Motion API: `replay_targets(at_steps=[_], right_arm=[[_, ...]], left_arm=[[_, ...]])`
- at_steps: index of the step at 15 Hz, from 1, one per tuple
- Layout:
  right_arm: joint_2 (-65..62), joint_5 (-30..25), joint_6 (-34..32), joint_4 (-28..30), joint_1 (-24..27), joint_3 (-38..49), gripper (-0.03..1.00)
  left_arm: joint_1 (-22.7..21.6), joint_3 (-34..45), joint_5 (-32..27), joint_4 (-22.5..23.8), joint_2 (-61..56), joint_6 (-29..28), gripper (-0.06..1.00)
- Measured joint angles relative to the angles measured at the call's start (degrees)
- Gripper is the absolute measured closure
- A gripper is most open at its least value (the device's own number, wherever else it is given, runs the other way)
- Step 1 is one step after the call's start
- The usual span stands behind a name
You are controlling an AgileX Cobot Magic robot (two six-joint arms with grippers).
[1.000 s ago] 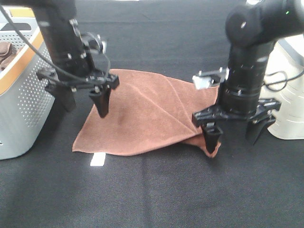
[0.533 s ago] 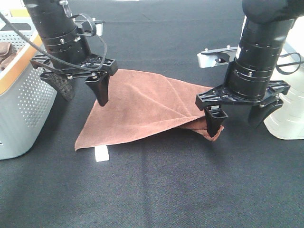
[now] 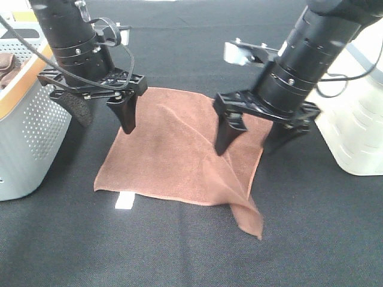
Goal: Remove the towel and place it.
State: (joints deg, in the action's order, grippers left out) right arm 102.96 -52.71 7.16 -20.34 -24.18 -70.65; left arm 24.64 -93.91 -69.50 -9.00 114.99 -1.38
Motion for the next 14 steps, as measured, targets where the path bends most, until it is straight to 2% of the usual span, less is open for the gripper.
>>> replay_targets(at_steps=[2,3,4,5,9,10,12,14], right_arm=[[0.00,-1.20,3.09,-0.17,0.00,0.00,0.14],[0.00,-4.13,2.81,0.11,0.00,-0.06,0.14],[0.00,-4.13,2.81,0.11,0.00,-0.06,0.14],[-0.17,-6.42,2.69,0.11,0.00,-0.23,0.14],[-9.17,-13.12,2.69,1.09,0.00,-0.29,0.14],[-12.83,-14.67,2.69,2.06,0.00,-0.46,0.14],[-21.37,-16.33,1.89,6.42,0.00,-0.52,0.14],[-30.94,-16.67,-1.15,12.89,0.00,2.23,0.15]], left_arm=[[0.00,0.00,0.00,0.00,0.00,0.06,0.20],[0.00,0.00,0.00,0.00,0.00,0.23,0.20],[0.00,0.00,0.00,0.00,0.00,0.23,0.20],[0.00,0.00,0.00,0.00,0.00,0.29,0.20],[0.00,0.00,0.00,-1.26,-5.33,1.38,0.20],[0.00,0.00,-0.06,-0.86,-8.54,1.38,0.20],[0.00,0.00,-0.17,2.75,-18.79,1.38,0.20],[0.00,0.23,-0.29,6.42,-29.45,0.23,0.20]])
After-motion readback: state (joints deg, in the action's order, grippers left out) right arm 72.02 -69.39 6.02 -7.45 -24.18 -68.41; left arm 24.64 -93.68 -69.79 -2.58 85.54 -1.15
